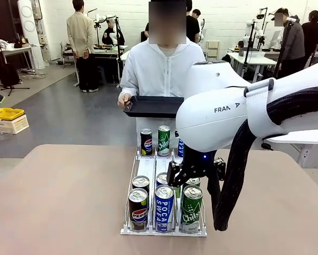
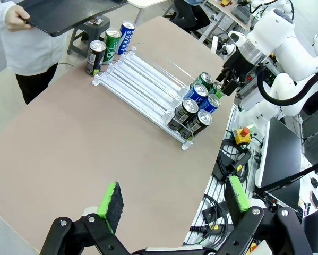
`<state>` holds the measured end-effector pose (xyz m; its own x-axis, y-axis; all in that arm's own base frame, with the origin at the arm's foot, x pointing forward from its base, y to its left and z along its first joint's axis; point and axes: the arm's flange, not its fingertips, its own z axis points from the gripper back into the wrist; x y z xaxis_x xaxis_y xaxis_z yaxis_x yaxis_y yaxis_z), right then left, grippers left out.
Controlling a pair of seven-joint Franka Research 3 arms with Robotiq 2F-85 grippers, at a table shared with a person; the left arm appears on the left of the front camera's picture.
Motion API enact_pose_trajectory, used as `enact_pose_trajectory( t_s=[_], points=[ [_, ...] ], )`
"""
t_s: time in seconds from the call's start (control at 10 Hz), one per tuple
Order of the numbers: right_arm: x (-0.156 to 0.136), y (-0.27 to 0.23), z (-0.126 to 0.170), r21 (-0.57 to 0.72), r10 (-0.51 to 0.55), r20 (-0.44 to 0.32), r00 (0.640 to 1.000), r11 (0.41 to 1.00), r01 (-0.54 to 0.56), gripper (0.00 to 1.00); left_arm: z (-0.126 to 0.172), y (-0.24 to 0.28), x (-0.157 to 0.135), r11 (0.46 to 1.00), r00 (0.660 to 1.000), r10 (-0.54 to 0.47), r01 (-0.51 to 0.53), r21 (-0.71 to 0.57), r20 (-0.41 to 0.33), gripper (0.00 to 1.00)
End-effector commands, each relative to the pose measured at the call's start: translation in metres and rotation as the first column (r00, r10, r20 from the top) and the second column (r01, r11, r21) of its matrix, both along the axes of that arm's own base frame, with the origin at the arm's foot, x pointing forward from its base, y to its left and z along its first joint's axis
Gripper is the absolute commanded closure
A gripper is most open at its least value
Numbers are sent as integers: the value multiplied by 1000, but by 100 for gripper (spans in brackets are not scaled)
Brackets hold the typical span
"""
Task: Retrieve and hand over the desired beverage to the person.
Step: Pick up a can of the same type that the person held from the Automatic Can Dispenser.
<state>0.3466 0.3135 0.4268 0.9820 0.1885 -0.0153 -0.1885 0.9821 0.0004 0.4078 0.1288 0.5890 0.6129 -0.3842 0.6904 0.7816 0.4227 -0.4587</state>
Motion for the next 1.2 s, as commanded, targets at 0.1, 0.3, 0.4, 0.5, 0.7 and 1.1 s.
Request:
enact_pose_trajectory(
  t_s=[0.1,0.3,0.4,0.5,0.7,1.1],
  points=[
    [7,2,1,-26,22,-2,1000,999,-22,0,3,0,0,1000,1000,-3,3,-11,-2,0],
    [9,1,-2,-28,23,-8,1000,999,-23,0,3,0,0,1000,1000,-3,3,-11,-2,0],
    [12,0,-5,-28,20,-15,1000,999,-20,0,3,0,0,1000,1000,-3,3,-11,-2,0],
    [14,-1,-7,-29,14,-19,1000,999,-15,0,3,0,0,1000,1000,-3,3,-11,-2,0],
    [17,-2,-9,-28,10,-22,1000,1000,-11,0,3,0,0,1000,1000,-3,3,-11,-2,0],
    [16,-2,-14,-30,56,-17,998,998,-56,0,3,0,0,1000,1000,-3,3,-11,-2,0]
  ],
)
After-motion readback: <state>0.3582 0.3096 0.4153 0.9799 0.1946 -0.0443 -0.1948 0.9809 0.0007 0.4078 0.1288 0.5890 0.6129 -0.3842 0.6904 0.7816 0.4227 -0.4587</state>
